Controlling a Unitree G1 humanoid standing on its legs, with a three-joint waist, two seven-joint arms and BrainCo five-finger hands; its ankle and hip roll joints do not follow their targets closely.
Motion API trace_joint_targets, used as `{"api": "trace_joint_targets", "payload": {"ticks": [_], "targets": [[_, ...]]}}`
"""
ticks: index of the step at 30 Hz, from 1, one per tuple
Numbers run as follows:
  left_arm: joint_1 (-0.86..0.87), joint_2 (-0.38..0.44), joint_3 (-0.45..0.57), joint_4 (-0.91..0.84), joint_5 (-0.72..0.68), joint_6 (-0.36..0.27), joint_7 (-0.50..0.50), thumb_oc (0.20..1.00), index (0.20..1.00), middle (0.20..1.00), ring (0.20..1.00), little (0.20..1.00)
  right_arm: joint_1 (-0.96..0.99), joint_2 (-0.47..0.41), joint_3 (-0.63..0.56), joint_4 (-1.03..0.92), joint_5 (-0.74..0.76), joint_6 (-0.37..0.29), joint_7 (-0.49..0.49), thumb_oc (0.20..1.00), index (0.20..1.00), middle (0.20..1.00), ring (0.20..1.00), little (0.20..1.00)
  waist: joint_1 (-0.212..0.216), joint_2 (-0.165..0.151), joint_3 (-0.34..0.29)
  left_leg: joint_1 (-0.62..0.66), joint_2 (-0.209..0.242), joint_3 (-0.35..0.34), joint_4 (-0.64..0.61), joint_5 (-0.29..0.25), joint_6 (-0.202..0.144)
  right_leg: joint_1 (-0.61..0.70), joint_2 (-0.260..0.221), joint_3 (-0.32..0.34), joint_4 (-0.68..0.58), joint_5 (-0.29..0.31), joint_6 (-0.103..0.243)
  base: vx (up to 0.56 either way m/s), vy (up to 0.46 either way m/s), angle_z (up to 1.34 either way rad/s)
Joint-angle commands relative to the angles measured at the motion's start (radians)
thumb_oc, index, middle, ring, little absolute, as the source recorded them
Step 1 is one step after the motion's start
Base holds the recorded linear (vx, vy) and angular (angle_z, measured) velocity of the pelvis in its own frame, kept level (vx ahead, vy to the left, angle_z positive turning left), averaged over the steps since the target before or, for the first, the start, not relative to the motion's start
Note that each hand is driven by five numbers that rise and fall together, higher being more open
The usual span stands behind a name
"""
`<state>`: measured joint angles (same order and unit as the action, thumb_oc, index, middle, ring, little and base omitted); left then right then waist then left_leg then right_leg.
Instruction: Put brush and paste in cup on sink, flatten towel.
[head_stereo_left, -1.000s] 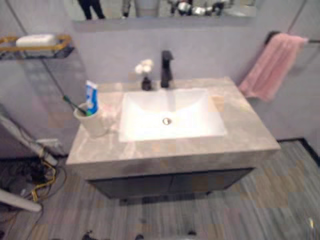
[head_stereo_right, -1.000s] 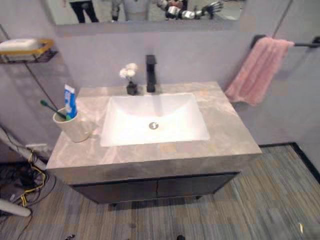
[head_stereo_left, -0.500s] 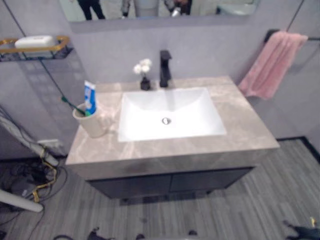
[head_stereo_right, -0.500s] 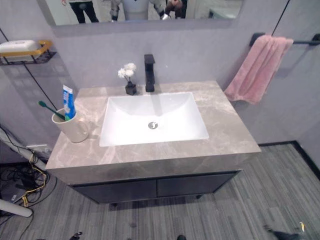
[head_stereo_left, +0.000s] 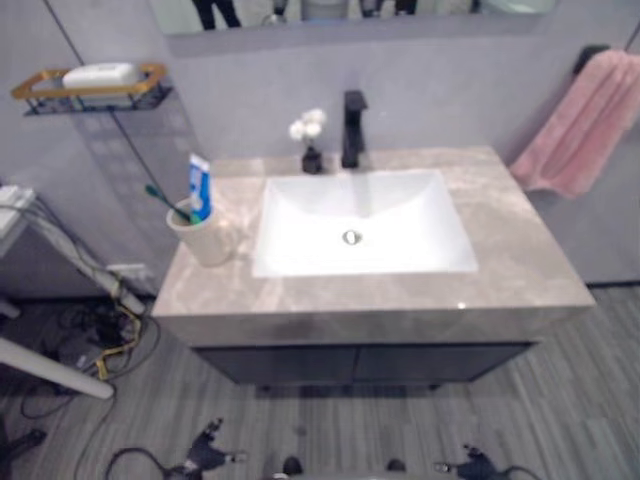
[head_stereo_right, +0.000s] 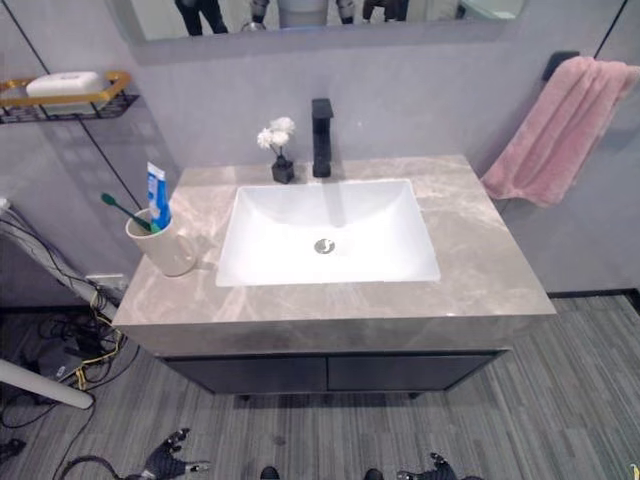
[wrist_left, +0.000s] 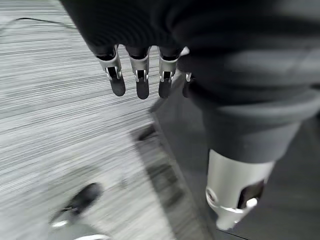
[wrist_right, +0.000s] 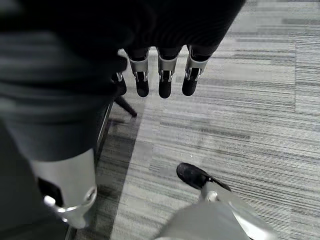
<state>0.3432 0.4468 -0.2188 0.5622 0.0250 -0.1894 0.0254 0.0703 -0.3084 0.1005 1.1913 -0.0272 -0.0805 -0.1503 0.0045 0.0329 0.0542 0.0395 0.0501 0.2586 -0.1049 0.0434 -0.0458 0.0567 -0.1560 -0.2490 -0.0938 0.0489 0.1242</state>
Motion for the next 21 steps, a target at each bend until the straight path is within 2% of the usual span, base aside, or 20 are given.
{"api": "trace_joint_targets", "payload": {"ticks": [1, 3, 5, 6, 8, 9, 10, 11, 12, 13, 15, 17, 18, 19, 21], "targets": [[0.113, 0.163, 0.169, -0.297, -0.193, -0.023, -0.129, 1.0, 1.0, 1.0, 1.0, 1.0, -0.029, -0.049, 0.015, 0.053, 0.006, -0.012, 0.011, 1.0, 1.0, 1.0, 1.0, 1.0, 0.014, -0.006, -0.008, 0.012, 0.017, -0.06, 0.018, -0.047, 0.003, 0.033, -0.011, -0.033, 0.007, 0.026, 0.007, 0.01, 0.022, 0.04], [0.221, 0.298, 0.342, -0.586, -0.42, -0.036, -0.216, 1.0, 1.0, 1.0, 1.0, 1.0, -0.023, -0.065, -0.022, 0.073, 0.023, -0.004, 0.02, 1.0, 1.0, 1.0, 1.0, 1.0, 0.035, -0.005, -0.008, 0.013, 0.017, -0.069, 0.018, -0.046, -0.003, 0.043, -0.012, -0.048, 0.007, 0.025, 0.011, -0.01, 0.013, 0.09], [0.226, 0.298, 0.348, -0.591, -0.422, -0.033, -0.217, 1.0, 1.0, 1.0, 1.0, 1.0, -0.023, -0.064, -0.02, 0.073, 0.023, -0.004, 0.02, 1.0, 1.0, 1.0, 1.0, 1.0, 0.032, -0.008, -0.01, 0.01, 0.017, -0.07, 0.018, -0.044, -0.002, 0.041, -0.013, -0.049, 0.007, 0.026, 0.011, -0.01, 0.0, 0.17], [0.239, 0.324, 0.409, -0.671, -0.503, -0.044, -0.237, 1.0, 1.0, 1.0, 1.0, 1.0, -0.019, -0.065, -0.029, 0.084, 0.029, -0.003, 0.023, 1.0, 1.0, 1.0, 1.0, 1.0, 0.041, -0.01, -0.012, 0.009, 0.017, -0.074, 0.018, -0.043, -0.005, 0.043, -0.014, -0.056, 0.007, 0.025, 0.011, -0.01, -0.006, 0.17], [0.233, 0.318, 0.492, -0.738, -0.616, -0.074, -0.234, 1.0, 1.0, 1.0, 1.0, 1.0, -0.013, -0.06, -0.03, 0.095, 0.031, -0.003, 0.035, 1.0, 1.0, 1.0, 1.0, 1.0, 0.056, -0.016, -0.016, 0.005, 0.017, -0.084, 0.018, -0.039, -0.01, 0.047, -0.014, -0.067, 0.007, 0.022, 0.011, -0.01, -0.019, 0.16], [0.156, 0.237, 0.557, -0.751, -0.726, -0.12, -0.179, 1.0, 1.0, 1.0, 1.0, 1.0, -0.008, -0.048, -0.024, 0.095, 0.033, -0.008, 0.036, 1.0, 1.0, 1.0, 1.0, 1.0, 0.069, -0.028, -0.02, 0.001, 0.017, -0.095, 0.018, -0.037, -0.014, 0.05, -0.014, -0.079, 0.007, 0.018, 0.009, -0.01, -0.03, 0.2], [0.105, 0.186, 0.575, -0.755, -0.756, -0.142, -0.143, 1.0, 1.0, 1.0, 1.0, 1.0, -0.003, -0.039, -0.02, 0.091, 0.034, -0.009, 0.034, 1.0, 1.0, 1.0, 1.0, 1.0, 0.071, -0.032, -0.02, 0.0, 0.017, -0.098, 0.018, -0.037, -0.015, 0.052, -0.013, -0.082, 0.007, 0.015, 0.007, -0.01, -0.023, 0.2], [0.104, 0.186, 0.575, -0.755, -0.755, -0.142, -0.143, 1.0, 1.0, 1.0, 1.0, 1.0, -0.004, -0.04, -0.02, 0.091, 0.034, -0.009, 0.034, 1.0, 1.0, 1.0, 1.0, 1.0, 0.07, -0.032, -0.021, -0.002, 0.016, -0.099, 0.018, -0.036, -0.014, 0.05, -0.014, -0.083, 0.007, 0.016, 0.007, -0.01, -0.013, 0.22], [0.043, 0.11, 0.578, -0.742, -0.794, -0.164, -0.113, 1.0, 1.0, 1.0, 1.0, 1.0, -0.001, -0.028, -0.014, 0.086, 0.036, -0.012, 0.03, 1.0, 1.0, 1.0, 1.0, 1.0, 0.072, -0.039, -0.021, -0.002, 0.017, -0.101, 0.018, -0.037, -0.014, 0.05, -0.013, -0.083, 0.007, 0.013, 0.005, -0.01, -0.01, 0.21], [-0.042, 0.018, 0.533, -0.706, -0.793, -0.179, -0.066, 1.0, 1.0, 1.0, 1.0, 1.0, 0.0, -0.015, 0.002, 0.072, 0.036, -0.016, 0.031, 1.0, 1.0, 1.0, 1.0, 1.0, 0.067, -0.045, -0.018, 0.001, 0.018, -0.098, 0.018, -0.04, -0.013, 0.051, -0.012, -0.082, 0.007, 0.01, 0.002, -0.01, -0.006, 0.16], [-0.076, 0.007, 0.501, -0.701, -0.767, -0.177, -0.044, 1.0, 1.0, 1.0, 1.0, 1.0, -0.004, -0.013, 0.009, 0.064, 0.035, -0.017, 0.031, 1.0, 1.0, 1.0, 1.0, 1.0, 0.062, -0.045, -0.018, -0.001, 0.019, -0.097, 0.018, -0.04, -0.012, 0.048, -0.012, -0.08, 0.007, 0.012, 0.0, -0.01, 0.01, 0.1], [-0.127, 0.002, 0.442, -0.675, -0.858, -0.156, -0.095, 1.0, 1.0, 1.0, 1.0, 1.0, -0.015, -0.018, 0.026, 0.041, 0.025, -0.018, 0.037, 1.0, 1.0, 1.0, 1.0, 1.0, 0.047, -0.044, -0.017, 0.002, 0.02, -0.086, 0.018, -0.043, -0.009, 0.043, -0.013, -0.07, 0.007, 0.015, 0.002, 0.0, 0.025, -0.09], [-0.127, 0.002, 0.442, -0.675, -0.858, -0.156, -0.095, 1.0, 1.0, 1.0, 1.0, 1.0, -0.015, -0.018, 0.026, 0.041, 0.025, -0.018, 0.037, 1.0, 1.0, 1.0, 1.0, 1.0, 0.047, -0.044, -0.017, 0.002, 0.02, -0.086, 0.018, -0.043, -0.009, 0.043, -0.013, -0.069, 0.007, 0.015, 0.002, 0.0, 0.03, -0.17], [-0.142, 0.044, 0.419, -0.647, -0.802, -0.152, -0.094, 1.0, 1.0, 1.0, 1.0, 1.0, -0.014, -0.022, 0.031, 0.02, 0.028, -0.02, 0.042, 1.0, 1.0, 1.0, 1.0, 1.0, 0.036, -0.043, -0.016, 0.004, 0.02, -0.076, 0.018, -0.045, -0.008, 0.035, -0.014, -0.058, 0.007, 0.02, 0.005, 0.0, 0.022, -0.18], [-0.162, 0.065, 0.403, -0.614, -0.818, -0.143, -0.114, 1.0, 1.0, 1.0, 1.0, 1.0, -0.005, -0.031, 0.03, 0.016, 0.024, -0.02, 0.044, 1.0, 1.0, 1.0, 1.0, 1.0, 0.025, -0.043, -0.013, 0.003, 0.02, -0.063, 0.018, -0.049, -0.005, 0.021, -0.017, -0.041, 0.007, 0.027, 0.01, 0.01, 0.05, -0.16]]}}
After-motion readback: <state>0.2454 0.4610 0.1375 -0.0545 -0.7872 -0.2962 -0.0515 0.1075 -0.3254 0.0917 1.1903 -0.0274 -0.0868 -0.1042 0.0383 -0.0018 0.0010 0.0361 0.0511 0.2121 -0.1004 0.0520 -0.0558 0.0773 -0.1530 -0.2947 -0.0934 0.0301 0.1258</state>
